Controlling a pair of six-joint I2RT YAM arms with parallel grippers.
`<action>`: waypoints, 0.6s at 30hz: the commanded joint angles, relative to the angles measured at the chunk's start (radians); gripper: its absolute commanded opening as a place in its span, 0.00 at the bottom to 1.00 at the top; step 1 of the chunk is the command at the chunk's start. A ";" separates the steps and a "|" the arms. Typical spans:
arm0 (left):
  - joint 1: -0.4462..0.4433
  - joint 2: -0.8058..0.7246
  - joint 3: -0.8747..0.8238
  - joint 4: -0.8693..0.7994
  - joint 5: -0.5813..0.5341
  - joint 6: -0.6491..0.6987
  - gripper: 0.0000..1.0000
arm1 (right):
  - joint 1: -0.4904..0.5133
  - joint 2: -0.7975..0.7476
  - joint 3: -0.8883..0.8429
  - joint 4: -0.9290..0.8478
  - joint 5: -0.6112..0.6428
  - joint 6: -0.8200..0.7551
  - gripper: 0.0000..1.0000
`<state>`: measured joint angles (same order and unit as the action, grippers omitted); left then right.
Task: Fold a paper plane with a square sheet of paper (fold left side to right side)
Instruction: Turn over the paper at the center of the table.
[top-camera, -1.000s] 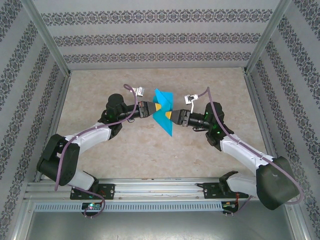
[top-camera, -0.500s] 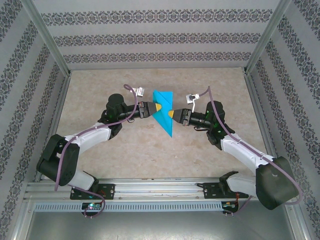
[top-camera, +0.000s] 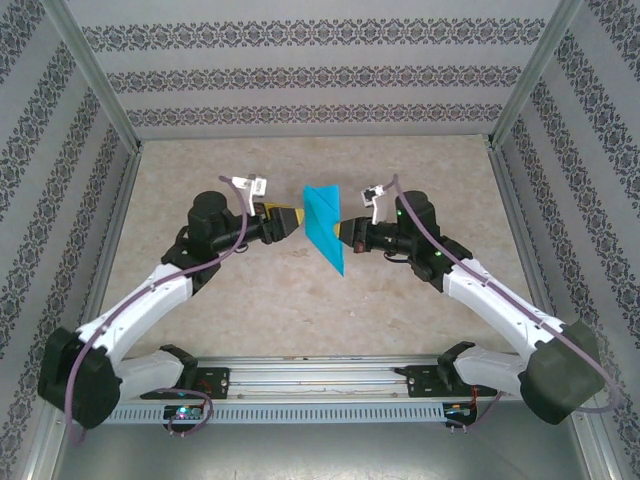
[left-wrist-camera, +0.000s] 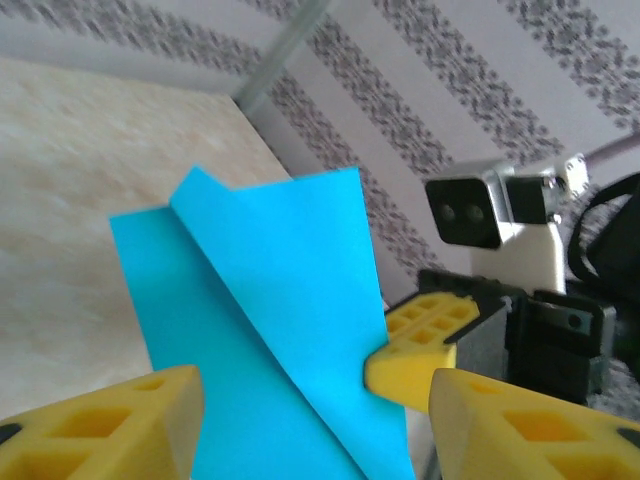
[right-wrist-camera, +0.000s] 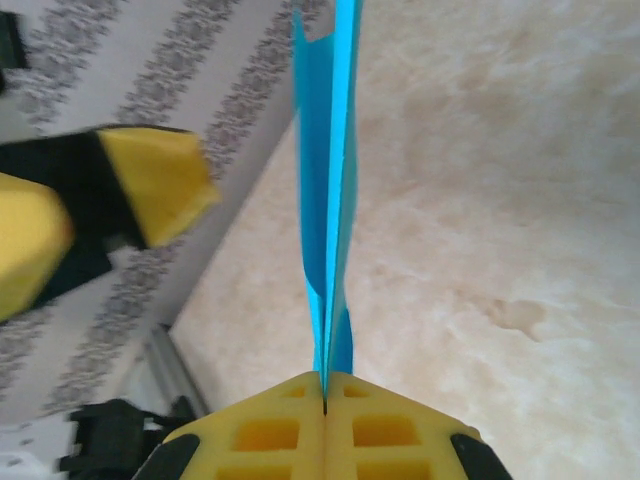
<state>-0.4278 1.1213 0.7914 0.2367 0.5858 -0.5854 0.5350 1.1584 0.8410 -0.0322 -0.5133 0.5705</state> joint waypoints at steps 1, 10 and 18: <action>0.014 -0.096 -0.024 -0.155 -0.209 0.131 0.63 | 0.078 0.017 0.104 -0.344 0.358 -0.158 0.00; 0.015 -0.305 -0.097 -0.273 -0.526 0.165 0.65 | 0.319 0.339 0.380 -0.808 1.041 -0.125 0.00; 0.018 -0.370 -0.128 -0.302 -0.602 0.154 0.65 | 0.447 0.745 0.619 -1.048 1.337 -0.061 0.00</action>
<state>-0.4232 0.7666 0.6762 -0.0338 0.0391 -0.4515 0.9554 1.8057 1.3834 -0.9134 0.6292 0.4732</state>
